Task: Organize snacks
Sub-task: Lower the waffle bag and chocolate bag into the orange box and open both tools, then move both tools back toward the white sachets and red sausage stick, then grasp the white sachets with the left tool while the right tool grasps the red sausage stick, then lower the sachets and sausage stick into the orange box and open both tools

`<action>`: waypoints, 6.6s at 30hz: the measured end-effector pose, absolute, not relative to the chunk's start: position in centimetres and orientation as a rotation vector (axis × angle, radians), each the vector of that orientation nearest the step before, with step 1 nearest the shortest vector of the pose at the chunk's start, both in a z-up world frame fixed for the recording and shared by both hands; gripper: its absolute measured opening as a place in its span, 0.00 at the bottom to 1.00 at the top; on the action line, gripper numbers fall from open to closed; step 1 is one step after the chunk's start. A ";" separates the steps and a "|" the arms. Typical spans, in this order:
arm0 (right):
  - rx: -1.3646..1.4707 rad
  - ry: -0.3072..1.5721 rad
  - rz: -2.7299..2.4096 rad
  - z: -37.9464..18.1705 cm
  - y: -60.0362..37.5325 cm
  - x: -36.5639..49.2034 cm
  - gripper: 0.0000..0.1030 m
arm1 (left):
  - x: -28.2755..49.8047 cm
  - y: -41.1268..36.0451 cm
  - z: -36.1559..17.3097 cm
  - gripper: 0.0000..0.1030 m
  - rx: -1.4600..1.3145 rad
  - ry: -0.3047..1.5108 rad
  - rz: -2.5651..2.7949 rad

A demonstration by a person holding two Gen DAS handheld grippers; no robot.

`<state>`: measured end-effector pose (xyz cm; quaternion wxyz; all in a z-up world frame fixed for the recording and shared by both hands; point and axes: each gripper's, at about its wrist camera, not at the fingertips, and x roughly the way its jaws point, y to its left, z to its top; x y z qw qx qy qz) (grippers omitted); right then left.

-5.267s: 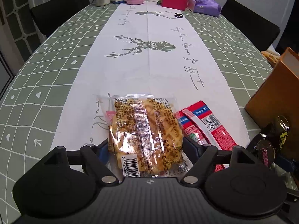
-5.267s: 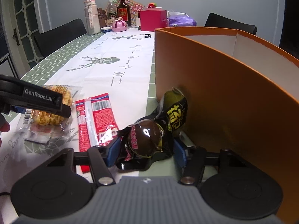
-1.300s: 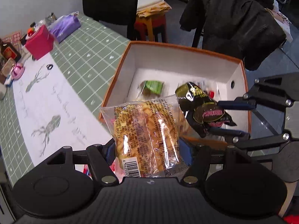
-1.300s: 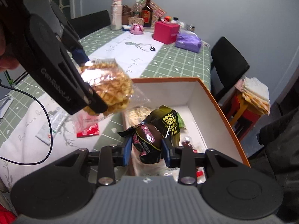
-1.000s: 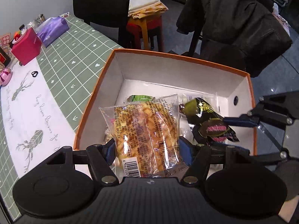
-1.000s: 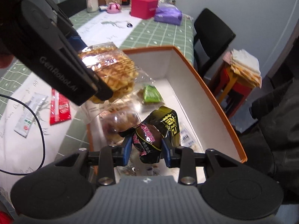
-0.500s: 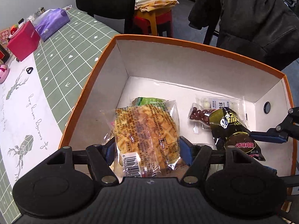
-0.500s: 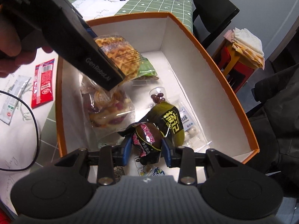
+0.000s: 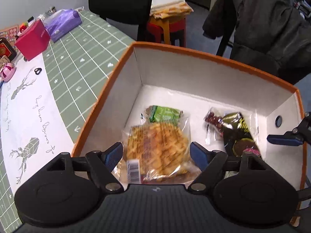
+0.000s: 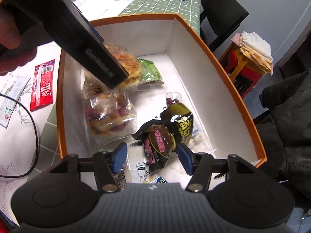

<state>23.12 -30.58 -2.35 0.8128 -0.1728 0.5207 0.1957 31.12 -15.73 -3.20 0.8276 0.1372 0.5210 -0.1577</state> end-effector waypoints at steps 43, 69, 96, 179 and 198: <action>-0.446 0.964 0.708 1.0 -16.0 15.2 0.77 | 15.9 -0.3 -1.8 0.63 0.375 1.291 -0.291; -0.311 0.821 0.672 -6.5 -10.7 16.1 0.76 | 14.0 7.0 -9.4 0.79 -0.073 1.129 0.057; -0.211 0.808 0.590 -10.5 -11.3 14.9 0.57 | 11.5 7.8 -11.4 0.88 -0.223 0.950 0.107; -0.273 0.733 0.592 3.6 -21.2 14.3 0.23 | 15.9 0.1 2.0 0.54 -0.130 0.818 -0.182; -0.371 0.905 0.387 1.8 -30.0 22.8 0.24 | 27.3 -12.7 1.9 0.54 -0.005 0.933 -0.344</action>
